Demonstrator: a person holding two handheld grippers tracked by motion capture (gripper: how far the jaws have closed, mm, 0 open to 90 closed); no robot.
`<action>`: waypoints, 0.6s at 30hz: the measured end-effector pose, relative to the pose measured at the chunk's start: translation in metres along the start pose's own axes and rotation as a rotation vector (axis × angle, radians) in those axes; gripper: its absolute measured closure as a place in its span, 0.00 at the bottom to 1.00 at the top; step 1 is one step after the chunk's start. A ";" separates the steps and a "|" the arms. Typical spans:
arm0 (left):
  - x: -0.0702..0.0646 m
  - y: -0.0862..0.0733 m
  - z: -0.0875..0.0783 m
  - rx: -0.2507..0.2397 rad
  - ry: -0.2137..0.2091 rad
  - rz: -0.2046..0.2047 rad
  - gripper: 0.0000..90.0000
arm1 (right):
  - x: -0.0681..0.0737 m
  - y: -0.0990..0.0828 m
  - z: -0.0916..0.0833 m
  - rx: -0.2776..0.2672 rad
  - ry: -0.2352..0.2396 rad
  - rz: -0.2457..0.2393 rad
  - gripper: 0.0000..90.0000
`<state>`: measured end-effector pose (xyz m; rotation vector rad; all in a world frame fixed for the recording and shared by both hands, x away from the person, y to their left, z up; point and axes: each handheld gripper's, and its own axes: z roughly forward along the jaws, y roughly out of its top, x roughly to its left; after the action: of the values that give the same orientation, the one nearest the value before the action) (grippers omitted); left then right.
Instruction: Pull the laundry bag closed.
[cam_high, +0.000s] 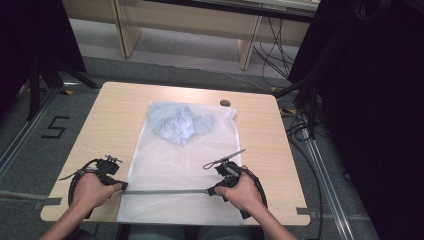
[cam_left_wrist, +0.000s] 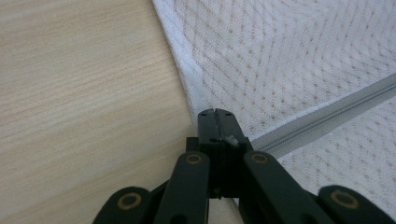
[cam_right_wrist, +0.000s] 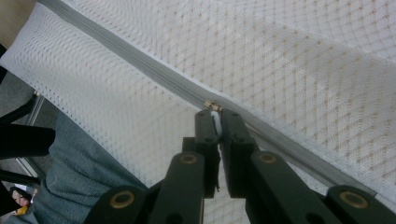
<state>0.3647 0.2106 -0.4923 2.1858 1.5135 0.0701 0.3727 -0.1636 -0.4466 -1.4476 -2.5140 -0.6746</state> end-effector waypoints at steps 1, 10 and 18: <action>0.000 0.000 0.000 -0.001 0.001 0.002 1.00 | -0.001 0.000 0.000 -0.004 0.002 -0.005 0.97; 0.000 0.000 0.000 -0.001 0.002 0.008 1.00 | -0.003 -0.002 -0.002 -0.001 -0.004 0.011 0.97; 0.000 0.000 0.001 -0.007 0.007 0.002 1.00 | -0.006 -0.003 -0.003 -0.003 -0.006 0.007 0.97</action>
<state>0.3649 0.2100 -0.4928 2.1844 1.5127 0.0838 0.3724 -0.1708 -0.4470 -1.4609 -2.5121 -0.6739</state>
